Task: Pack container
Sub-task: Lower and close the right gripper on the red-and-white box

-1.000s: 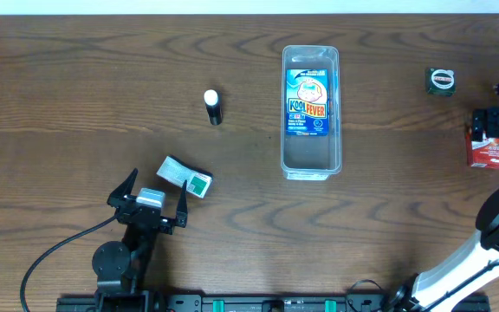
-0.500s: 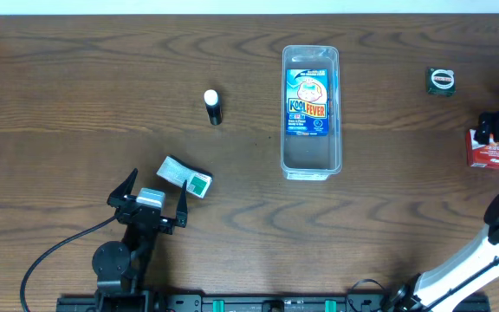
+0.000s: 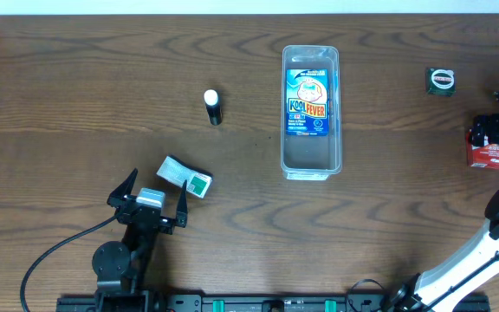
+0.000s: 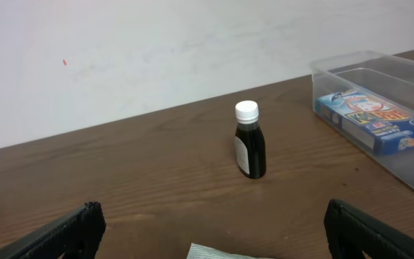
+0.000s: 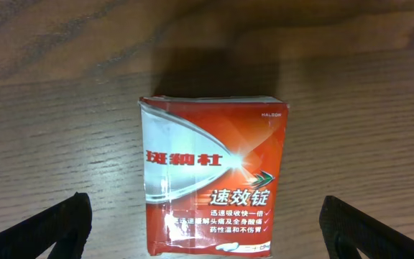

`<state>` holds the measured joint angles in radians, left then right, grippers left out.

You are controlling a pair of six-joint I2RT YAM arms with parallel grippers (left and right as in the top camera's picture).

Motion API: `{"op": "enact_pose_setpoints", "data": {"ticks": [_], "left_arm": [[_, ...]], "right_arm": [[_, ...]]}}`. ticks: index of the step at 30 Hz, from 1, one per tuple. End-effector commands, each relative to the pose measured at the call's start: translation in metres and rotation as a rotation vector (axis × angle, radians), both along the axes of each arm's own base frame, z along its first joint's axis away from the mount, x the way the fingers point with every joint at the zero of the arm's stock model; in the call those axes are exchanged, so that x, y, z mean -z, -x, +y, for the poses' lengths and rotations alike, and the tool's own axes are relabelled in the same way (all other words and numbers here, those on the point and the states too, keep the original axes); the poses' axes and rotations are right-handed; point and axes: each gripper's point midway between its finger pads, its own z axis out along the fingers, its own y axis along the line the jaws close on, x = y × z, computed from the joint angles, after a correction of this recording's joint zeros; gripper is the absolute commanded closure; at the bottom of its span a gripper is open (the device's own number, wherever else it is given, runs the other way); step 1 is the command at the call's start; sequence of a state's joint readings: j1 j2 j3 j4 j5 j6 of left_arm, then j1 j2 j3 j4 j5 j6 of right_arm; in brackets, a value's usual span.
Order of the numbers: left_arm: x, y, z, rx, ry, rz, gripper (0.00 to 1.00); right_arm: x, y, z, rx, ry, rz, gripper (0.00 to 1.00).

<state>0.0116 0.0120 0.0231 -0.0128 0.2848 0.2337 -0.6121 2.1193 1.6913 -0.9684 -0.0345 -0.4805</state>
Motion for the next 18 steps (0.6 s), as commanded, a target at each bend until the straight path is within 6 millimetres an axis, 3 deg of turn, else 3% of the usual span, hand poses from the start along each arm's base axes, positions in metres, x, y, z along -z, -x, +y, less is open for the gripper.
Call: {"op": "enact_pose_setpoints", "data": {"ticks": [1, 18], "left_arm": [[0.016, 0.0, 0.0, 0.005, -0.003, 0.048, 0.02], [0.016, 0.0, 0.0, 0.005, -0.003, 0.048, 0.02]], "right_arm": [[0.01, -0.001, 0.005, -0.021, -0.022, 0.01, 0.01], [0.038, 0.007, 0.006, -0.01, -0.032, 0.057, 0.01]]}}
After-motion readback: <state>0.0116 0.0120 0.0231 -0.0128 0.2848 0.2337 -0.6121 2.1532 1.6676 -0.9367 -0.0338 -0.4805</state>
